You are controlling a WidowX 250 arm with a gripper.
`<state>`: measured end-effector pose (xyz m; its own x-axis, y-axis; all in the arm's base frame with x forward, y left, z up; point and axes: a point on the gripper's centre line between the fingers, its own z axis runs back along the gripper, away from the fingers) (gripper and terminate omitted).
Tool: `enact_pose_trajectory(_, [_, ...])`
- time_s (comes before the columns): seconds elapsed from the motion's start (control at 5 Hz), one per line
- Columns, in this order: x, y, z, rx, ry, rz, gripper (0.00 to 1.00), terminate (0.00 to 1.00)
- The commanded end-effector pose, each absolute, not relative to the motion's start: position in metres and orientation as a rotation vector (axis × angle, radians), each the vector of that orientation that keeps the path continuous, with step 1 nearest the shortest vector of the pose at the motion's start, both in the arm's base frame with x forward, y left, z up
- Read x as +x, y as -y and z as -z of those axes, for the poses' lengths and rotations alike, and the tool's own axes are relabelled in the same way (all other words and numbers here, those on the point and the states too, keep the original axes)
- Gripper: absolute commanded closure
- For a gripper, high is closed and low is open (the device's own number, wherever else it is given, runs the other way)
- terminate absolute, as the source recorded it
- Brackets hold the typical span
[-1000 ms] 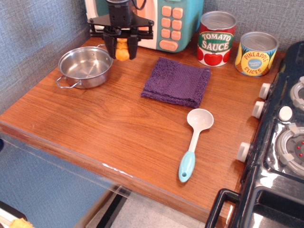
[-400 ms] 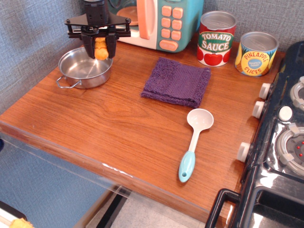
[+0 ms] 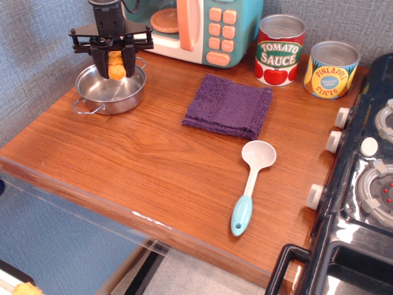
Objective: PLACE THE ORANGE COLOUR VEGETABLE IN THE POT
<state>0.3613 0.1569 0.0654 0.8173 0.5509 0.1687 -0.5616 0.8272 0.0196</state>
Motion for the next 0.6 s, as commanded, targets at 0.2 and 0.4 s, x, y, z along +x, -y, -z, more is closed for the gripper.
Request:
enact_pose_trajectory(0.2, [0.353, -0.159, -0.090, 0.096, 0.209, -0.565, 0.00, 0.00])
enact_pose_trajectory(0.4, [0.352, -0.154, -0.094, 0.103, 0.217, -0.540, 0.00, 0.00])
